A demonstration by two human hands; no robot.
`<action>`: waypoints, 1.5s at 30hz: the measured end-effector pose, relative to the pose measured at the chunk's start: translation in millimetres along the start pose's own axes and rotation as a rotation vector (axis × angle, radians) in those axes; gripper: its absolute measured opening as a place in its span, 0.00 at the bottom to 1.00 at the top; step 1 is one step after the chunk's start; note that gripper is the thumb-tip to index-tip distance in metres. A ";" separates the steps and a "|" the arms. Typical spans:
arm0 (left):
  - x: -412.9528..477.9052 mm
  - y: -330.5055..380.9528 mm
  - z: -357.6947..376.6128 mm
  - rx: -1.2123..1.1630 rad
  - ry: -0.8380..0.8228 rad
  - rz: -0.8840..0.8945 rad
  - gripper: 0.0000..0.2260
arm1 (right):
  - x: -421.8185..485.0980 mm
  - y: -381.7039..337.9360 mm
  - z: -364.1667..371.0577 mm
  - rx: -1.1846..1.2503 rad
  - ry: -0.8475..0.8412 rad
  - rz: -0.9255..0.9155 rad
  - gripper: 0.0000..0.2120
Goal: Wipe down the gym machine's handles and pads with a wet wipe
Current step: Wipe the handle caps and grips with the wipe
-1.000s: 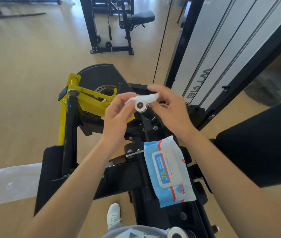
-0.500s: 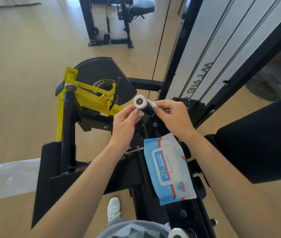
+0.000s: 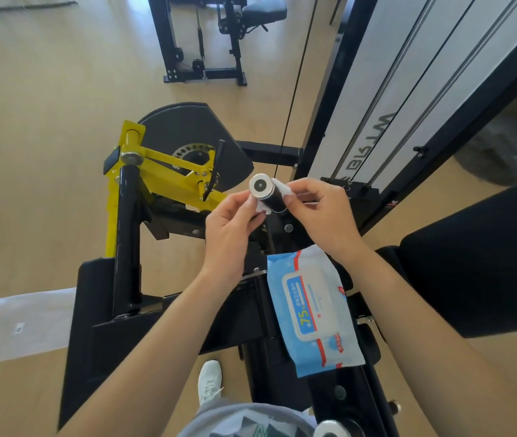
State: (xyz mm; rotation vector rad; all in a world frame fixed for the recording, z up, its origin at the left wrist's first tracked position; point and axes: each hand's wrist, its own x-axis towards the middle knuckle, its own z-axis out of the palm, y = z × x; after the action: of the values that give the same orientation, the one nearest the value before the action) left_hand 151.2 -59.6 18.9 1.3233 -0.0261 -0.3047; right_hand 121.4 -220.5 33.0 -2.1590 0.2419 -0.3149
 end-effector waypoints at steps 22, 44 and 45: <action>-17.2 27.2 -1.0 -0.107 0.082 0.139 0.04 | -22.3 -51.0 -23.1 0.231 -0.005 -0.030 0.04; -194.3 -26.2 -26.3 0.054 -0.196 -0.052 0.07 | -208.3 -7.9 -59.7 0.665 -0.338 0.146 0.03; -200.3 -28.5 -25.0 0.046 -0.188 -0.051 0.07 | -212.3 -6.4 -61.6 0.671 -0.369 0.149 0.04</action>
State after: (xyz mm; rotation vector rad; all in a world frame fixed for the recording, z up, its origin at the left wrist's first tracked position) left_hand -42.2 5.0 16.2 1.3383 -0.1581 -0.4738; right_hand -98.8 -203.4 43.8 -1.4872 0.0679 0.0885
